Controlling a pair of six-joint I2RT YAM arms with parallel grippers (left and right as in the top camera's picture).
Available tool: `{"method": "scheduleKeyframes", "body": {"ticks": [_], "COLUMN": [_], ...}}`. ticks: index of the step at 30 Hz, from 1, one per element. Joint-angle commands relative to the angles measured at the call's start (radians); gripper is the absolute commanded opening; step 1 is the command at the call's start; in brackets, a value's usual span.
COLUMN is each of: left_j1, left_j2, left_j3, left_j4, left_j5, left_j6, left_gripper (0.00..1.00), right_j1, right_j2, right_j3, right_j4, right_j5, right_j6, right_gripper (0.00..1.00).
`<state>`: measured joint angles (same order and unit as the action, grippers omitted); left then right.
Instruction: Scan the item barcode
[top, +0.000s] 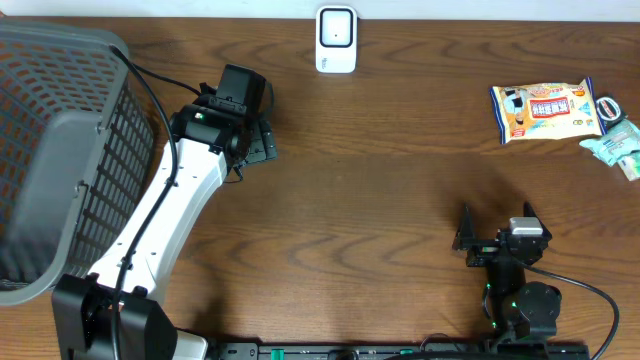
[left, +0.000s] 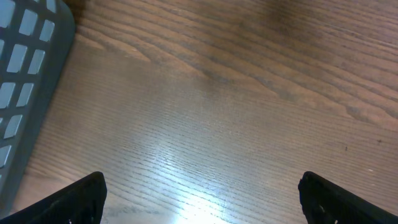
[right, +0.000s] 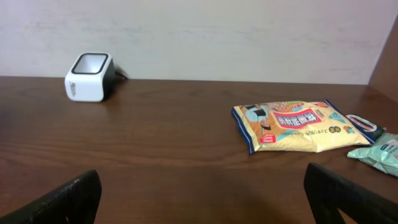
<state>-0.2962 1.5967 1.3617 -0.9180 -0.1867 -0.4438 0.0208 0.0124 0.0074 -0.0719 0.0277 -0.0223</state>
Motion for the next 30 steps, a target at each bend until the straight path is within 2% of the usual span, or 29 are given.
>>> {"method": "scheduleKeyframes", "body": {"ticks": [1, 30], "left_j1": [0.002, 0.002], "left_j2": [-0.009, -0.009], "left_j3": [0.004, 0.004], "left_j4": [-0.005, -0.005], "left_j5": [-0.016, -0.016], "left_j6": [0.005, 0.005], "left_gripper": [0.98, 0.98], "right_j1": [-0.008, -0.014], "right_j2": [-0.007, -0.007], "right_j3": [-0.002, -0.002], "right_j4": [-0.008, -0.003], "right_j5": [-0.005, -0.011], "right_j6": [0.001, 0.044], "right_gripper": [0.99, 0.99]}}
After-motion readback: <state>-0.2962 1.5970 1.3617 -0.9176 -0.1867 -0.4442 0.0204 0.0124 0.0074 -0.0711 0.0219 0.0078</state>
